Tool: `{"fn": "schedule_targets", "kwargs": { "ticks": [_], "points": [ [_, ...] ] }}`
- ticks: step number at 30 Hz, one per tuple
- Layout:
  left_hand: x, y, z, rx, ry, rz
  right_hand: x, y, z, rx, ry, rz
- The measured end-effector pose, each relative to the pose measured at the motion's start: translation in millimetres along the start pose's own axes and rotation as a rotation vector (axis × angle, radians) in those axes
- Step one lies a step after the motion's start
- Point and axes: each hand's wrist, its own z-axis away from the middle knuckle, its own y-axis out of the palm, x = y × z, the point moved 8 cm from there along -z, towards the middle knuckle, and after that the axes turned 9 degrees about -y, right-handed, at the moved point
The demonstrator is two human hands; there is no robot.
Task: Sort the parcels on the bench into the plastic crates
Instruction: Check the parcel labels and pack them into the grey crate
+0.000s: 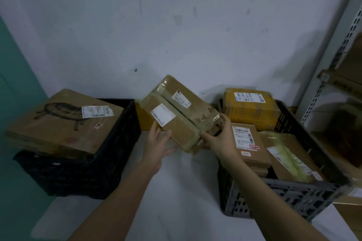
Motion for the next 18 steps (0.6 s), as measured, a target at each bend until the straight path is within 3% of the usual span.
{"fn": "schedule_targets", "kwargs": {
  "ticks": [3, 7, 13, 18],
  "points": [
    [27, 7, -1, 0.035, -0.078, -0.023, -14, 6, 6, 0.040, 0.077, 0.099],
    [36, -2, -5, -0.019, -0.005, 0.047, -14, 3, 7, 0.076, 0.101, 0.209],
    [15, 6, -5, -0.025, 0.058, -0.014, -19, 20, 14, 0.140, 0.073, 0.103],
    [-5, 25, 2, 0.031, 0.139, -0.133, -8, 17, 12, 0.051, 0.007, 0.029]
  ]
}}
